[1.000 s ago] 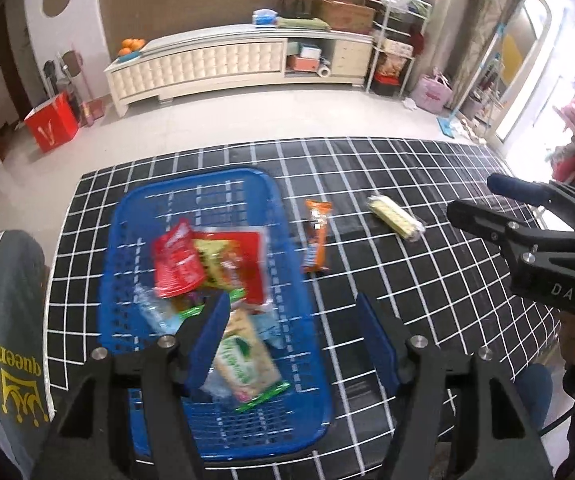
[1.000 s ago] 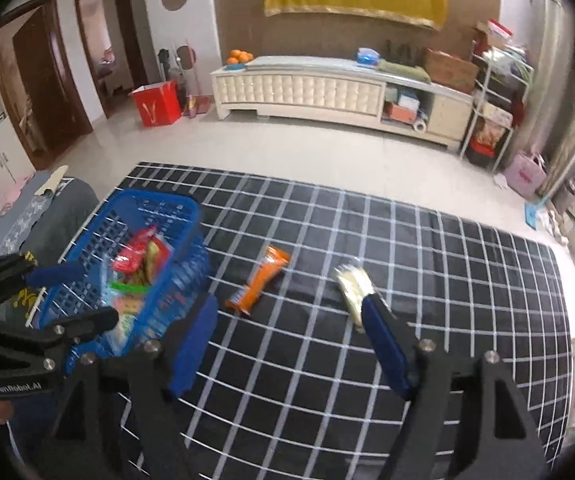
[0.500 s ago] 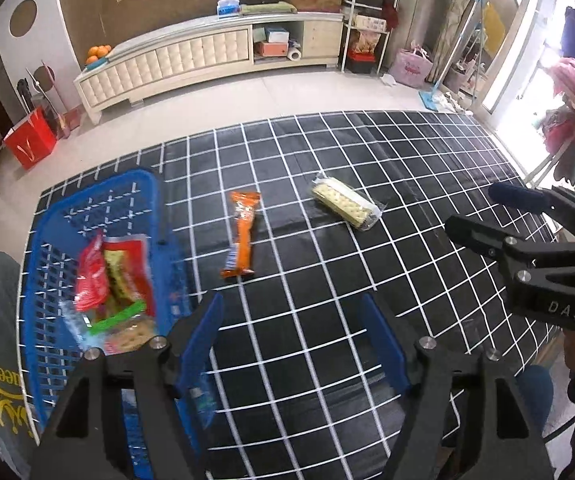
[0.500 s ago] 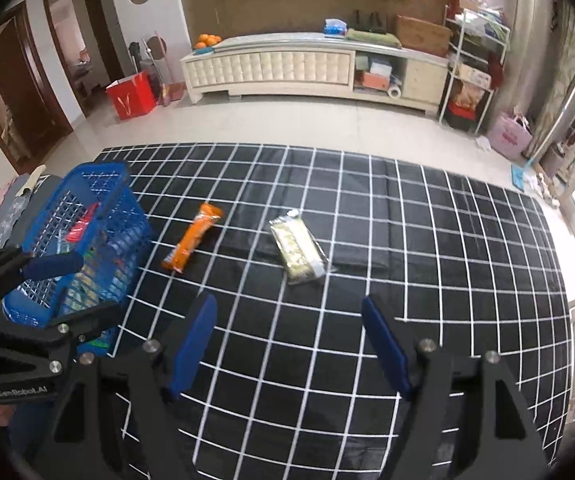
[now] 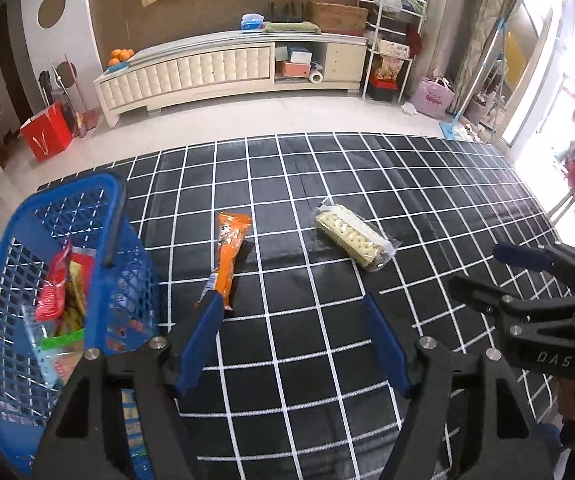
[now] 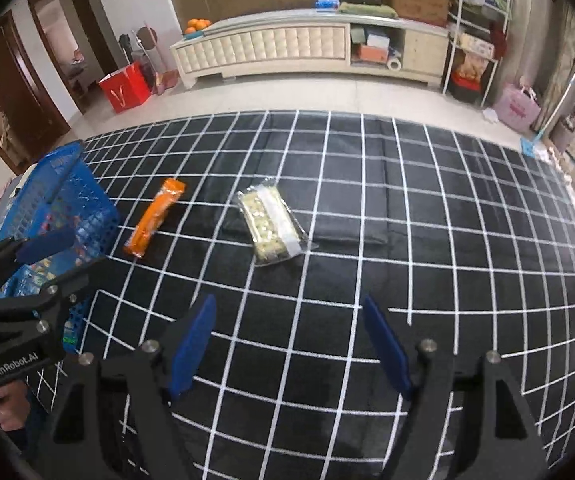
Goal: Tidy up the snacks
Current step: 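Move both tools back over the orange bar and white cracker pack, then grasp the orange snack bar with left tool while right tool grasps white cracker pack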
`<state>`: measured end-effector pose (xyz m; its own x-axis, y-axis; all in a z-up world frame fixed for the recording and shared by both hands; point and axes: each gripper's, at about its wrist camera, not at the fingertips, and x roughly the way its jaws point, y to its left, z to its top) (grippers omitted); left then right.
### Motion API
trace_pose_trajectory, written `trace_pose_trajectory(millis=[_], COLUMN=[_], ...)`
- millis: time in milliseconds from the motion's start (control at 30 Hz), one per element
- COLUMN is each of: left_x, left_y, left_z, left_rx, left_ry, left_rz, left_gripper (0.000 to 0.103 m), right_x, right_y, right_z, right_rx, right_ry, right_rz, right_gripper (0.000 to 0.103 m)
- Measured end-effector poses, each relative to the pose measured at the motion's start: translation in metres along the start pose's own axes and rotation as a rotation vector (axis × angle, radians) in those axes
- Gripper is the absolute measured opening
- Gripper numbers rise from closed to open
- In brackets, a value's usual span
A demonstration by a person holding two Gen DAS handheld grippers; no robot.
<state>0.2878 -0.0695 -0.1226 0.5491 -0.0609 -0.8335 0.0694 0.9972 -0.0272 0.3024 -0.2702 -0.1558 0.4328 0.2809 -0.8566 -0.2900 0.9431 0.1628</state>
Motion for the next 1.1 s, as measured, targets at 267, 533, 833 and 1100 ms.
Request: trace_pose_trajectory(millis=[267,533,833,1100], left_x=[0.026,0.074,0.108,0.131], left_y=[-0.013,0.000,0.028,0.045], left_z=[-0.004,0.004,0.014,0.020], left_rx=[0.077,0.037,0.037,-0.022], left_ry=[-0.042,0.051,0.054,0.100], left_rz=[0.106,0.153,0.229,0.176], left_gripper=[0.064,0.039,0.039,0.022], right_x=[0.029,0.058,0.078,0.081], right_y=[-0.008,-0.014,-0.019,-0.018], right_z=[0.001,0.011,0.013,0.018], right_rx=[-0.010,0.000,0.006,-0.003], right_ry=[0.008,0.024,0.042,0.034], right_rz=[0.033,0.082,0.090,0.098], right_gripper=[0.079,0.079,0.079,0.079])
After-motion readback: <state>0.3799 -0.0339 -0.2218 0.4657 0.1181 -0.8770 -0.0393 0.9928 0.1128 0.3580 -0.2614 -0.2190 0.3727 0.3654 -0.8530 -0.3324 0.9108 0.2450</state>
